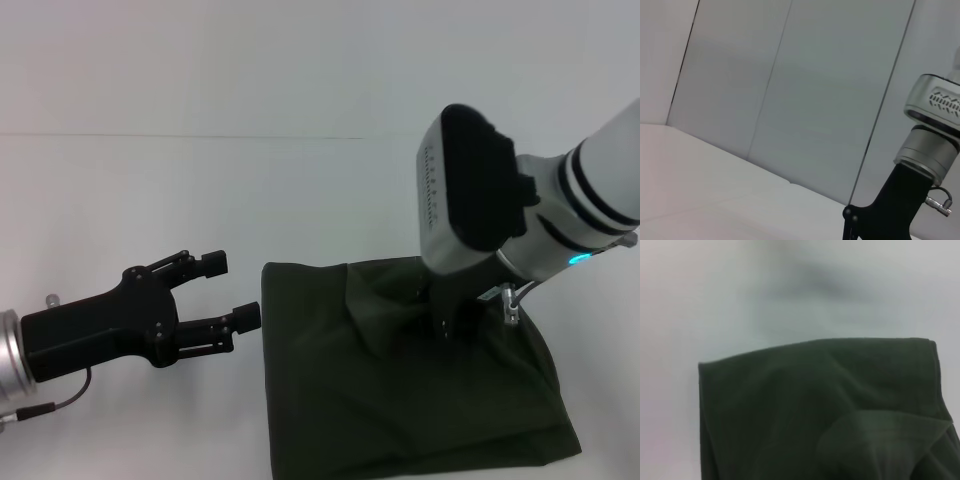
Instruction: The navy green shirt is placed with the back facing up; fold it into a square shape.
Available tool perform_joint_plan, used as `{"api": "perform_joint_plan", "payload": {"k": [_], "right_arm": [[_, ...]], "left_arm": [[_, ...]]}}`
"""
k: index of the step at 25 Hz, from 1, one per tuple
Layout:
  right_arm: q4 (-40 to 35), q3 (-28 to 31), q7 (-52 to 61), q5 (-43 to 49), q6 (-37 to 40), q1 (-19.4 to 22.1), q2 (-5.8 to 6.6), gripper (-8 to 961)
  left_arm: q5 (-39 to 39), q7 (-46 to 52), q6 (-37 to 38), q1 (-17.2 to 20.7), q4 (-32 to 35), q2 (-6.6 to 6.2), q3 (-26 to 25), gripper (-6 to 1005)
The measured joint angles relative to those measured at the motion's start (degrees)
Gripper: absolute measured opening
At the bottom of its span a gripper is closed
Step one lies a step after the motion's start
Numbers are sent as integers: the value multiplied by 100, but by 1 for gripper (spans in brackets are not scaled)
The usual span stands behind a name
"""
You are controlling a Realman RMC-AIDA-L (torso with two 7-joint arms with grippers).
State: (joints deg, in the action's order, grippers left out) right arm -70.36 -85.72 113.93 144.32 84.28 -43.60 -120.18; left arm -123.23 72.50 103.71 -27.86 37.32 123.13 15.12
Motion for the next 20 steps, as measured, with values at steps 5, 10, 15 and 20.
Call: {"api": "perform_joint_plan", "payload": {"k": [5, 10, 15, 20], "right_arm": [[359, 649, 40, -210, 224, -69, 11, 145], [794, 1213, 116, -454, 243, -147, 25, 133], [1158, 1644, 203, -528, 232, -257, 32, 127], [1486, 2154, 355, -633, 260, -325, 43, 127]], "left_arm": [[-69, 67, 2, 7, 18, -10, -1, 947], [-111, 117, 55, 8, 22, -46, -1, 947], [-127, 159, 146, 4, 67, -56, -1, 946], [-132, 159, 173, 2, 76, -55, -1, 946]]}}
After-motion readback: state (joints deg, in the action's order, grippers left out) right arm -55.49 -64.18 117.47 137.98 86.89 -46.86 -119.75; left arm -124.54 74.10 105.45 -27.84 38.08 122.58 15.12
